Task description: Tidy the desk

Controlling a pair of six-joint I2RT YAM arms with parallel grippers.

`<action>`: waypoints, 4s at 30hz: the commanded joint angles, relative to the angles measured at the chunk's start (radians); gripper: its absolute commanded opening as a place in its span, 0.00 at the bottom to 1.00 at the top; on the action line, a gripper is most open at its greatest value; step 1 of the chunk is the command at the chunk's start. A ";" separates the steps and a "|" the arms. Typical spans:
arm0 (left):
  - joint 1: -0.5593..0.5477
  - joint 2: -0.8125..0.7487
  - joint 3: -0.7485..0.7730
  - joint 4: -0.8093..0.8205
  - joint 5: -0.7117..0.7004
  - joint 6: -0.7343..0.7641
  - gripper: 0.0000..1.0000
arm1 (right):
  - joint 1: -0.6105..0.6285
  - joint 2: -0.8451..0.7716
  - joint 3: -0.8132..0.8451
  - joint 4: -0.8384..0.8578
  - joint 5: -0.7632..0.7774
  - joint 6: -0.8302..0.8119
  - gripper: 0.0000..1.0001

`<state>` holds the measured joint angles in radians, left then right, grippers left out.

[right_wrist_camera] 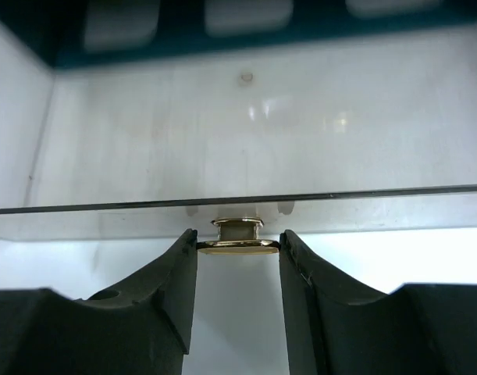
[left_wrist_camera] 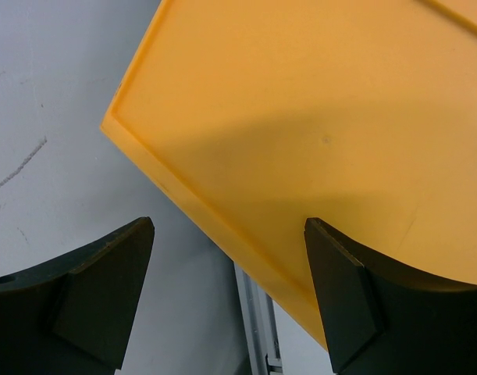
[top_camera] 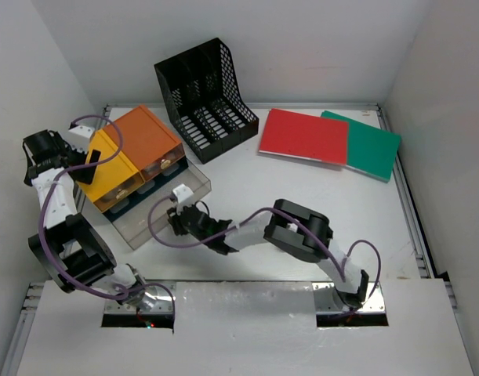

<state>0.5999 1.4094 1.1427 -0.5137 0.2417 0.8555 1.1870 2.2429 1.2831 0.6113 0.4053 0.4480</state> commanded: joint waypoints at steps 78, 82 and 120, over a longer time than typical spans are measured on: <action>0.034 -0.052 -0.075 -0.112 0.206 0.020 0.78 | -0.168 0.127 0.774 -0.984 -0.287 -0.241 0.10; 0.035 -0.044 -0.078 -0.114 0.211 0.020 0.78 | -0.164 0.233 0.886 -1.054 -0.273 -0.241 0.21; 0.034 -0.023 -0.069 -0.120 0.200 0.030 0.78 | -0.138 -0.321 -0.151 -0.319 -0.303 -0.034 0.00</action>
<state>0.6239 1.3567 1.0904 -0.5770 0.4561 0.8669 1.0439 1.9026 1.0580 0.1310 0.1204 0.3672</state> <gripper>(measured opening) 0.779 0.001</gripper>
